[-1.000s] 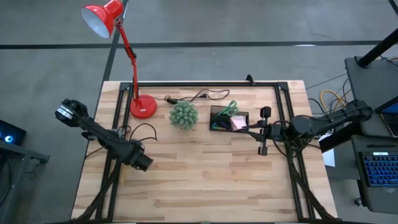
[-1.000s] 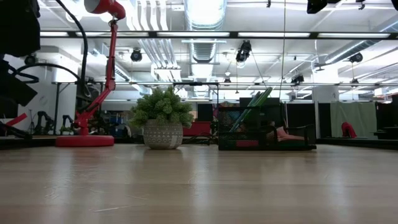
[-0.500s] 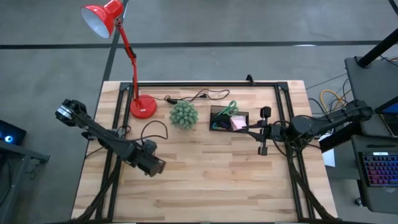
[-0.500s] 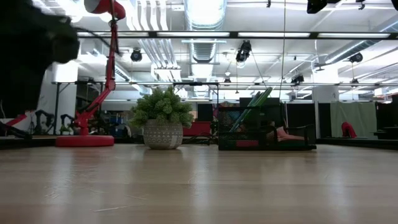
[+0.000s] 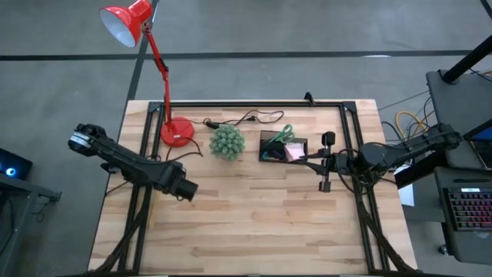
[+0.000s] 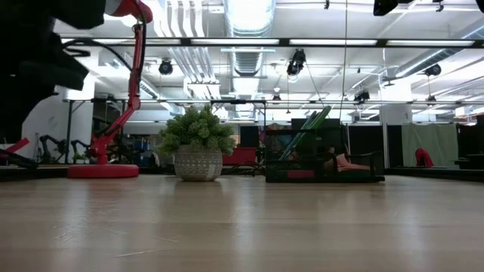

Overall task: Pick and place office supplies into organizer
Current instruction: Put the yellow pencil into the black desk organizer

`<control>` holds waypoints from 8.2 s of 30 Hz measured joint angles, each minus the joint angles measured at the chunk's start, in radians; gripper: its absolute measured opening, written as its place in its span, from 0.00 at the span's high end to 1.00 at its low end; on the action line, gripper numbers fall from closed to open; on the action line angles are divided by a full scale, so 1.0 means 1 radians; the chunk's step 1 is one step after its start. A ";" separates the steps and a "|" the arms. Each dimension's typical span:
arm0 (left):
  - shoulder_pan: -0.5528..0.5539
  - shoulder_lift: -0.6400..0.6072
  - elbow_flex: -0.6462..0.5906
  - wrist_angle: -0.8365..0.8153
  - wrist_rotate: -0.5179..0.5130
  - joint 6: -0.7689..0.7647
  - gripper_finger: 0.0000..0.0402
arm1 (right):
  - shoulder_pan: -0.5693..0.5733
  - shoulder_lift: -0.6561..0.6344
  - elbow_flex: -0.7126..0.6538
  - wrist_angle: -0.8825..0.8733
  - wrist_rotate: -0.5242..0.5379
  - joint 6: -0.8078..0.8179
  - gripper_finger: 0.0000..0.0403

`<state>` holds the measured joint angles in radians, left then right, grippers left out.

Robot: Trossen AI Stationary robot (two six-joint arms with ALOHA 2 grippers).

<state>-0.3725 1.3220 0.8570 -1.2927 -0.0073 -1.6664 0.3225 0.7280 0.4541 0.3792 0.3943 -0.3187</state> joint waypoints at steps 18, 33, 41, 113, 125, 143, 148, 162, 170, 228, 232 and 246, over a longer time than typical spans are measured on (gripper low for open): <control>-0.006 0.075 -0.161 0.073 0.257 -0.027 0.70 | 0.000 0.000 0.000 -0.003 0.000 0.004 0.88; -0.016 0.306 -0.190 0.191 0.343 0.088 0.70 | 0.000 0.000 0.000 -0.008 0.000 0.004 0.88; -0.015 0.222 -0.250 0.235 0.346 0.106 0.70 | 0.000 0.000 0.000 -0.008 0.000 0.004 0.88; -0.060 0.357 -0.229 0.238 0.626 0.183 0.57 | 0.000 0.000 0.000 -0.008 0.000 0.005 0.88; -0.059 0.343 -0.318 0.388 0.719 0.221 0.74 | 0.000 0.000 0.000 -0.008 0.000 0.005 0.88; -0.061 0.326 -0.437 0.591 0.849 0.210 0.93 | 0.000 0.000 0.000 -0.009 0.000 0.005 0.88; -0.061 0.304 -0.421 0.608 0.871 0.206 0.93 | 0.000 0.000 0.000 -0.008 0.000 0.005 0.88; -0.061 0.201 -0.379 0.725 0.811 0.104 0.93 | 0.000 0.000 0.000 -0.008 0.000 0.005 0.88; -0.060 0.219 -0.376 0.728 0.811 0.110 0.92 | 0.000 0.000 0.000 -0.008 0.000 0.005 0.88; -0.059 0.079 -0.277 0.725 0.550 0.247 1.00 | 0.000 0.000 0.000 -0.007 0.000 0.004 0.88; -0.059 0.060 -0.257 0.720 0.521 0.259 1.00 | 0.000 0.000 0.000 -0.007 0.000 0.004 0.88; -0.028 0.050 -0.242 1.054 0.297 0.388 1.00 | 0.000 0.000 0.000 -0.005 0.000 0.004 0.88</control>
<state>-0.4009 1.3720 0.6150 -0.2390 0.2901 -1.2780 0.3226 0.7280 0.4541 0.3744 0.3939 -0.3149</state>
